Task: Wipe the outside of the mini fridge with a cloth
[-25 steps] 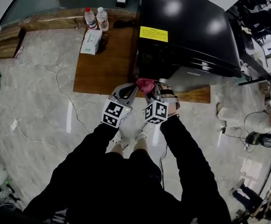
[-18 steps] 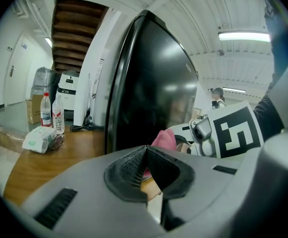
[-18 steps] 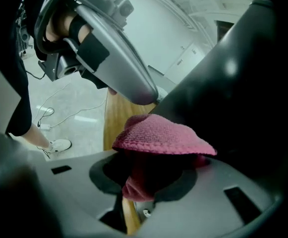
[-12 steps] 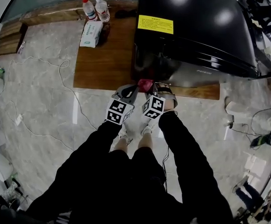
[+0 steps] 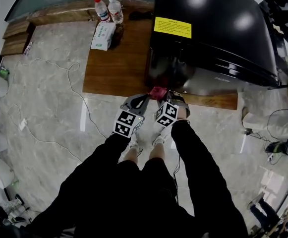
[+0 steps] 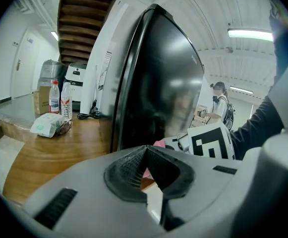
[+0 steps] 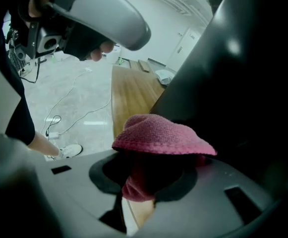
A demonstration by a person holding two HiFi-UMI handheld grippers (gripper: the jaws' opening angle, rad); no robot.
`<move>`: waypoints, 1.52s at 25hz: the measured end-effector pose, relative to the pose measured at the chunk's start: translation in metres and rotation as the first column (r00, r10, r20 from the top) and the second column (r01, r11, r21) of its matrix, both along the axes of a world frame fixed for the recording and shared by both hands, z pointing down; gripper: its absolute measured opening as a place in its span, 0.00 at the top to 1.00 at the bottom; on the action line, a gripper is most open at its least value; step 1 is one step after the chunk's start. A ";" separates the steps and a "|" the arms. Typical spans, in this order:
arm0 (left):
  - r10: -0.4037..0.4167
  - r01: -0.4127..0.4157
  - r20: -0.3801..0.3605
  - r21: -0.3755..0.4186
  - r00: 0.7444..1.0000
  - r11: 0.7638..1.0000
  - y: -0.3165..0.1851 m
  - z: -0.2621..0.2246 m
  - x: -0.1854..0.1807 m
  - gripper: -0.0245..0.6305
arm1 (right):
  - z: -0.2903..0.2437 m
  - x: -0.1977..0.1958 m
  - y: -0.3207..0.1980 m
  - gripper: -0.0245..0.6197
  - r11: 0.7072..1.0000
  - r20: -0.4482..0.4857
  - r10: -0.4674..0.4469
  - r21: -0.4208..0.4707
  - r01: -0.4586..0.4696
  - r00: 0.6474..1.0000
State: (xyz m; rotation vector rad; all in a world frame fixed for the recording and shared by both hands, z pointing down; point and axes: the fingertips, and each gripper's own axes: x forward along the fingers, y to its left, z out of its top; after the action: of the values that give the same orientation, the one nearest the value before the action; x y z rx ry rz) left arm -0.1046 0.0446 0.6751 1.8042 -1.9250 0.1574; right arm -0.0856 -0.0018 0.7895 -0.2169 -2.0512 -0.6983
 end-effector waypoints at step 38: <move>0.035 -0.065 0.099 0.326 0.995 0.943 -0.137 -0.232 0.176 0.96 | -0.371 0.163 -0.153 0.76 0.898 0.543 -0.095 0.409 -0.164 0.834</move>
State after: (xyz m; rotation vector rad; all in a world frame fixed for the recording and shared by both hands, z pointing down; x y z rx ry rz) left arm 0.0717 -0.0926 0.4433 2.0937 -2.0677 -0.0717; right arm 0.0770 -0.1553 0.4187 0.3306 -2.3486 -1.2998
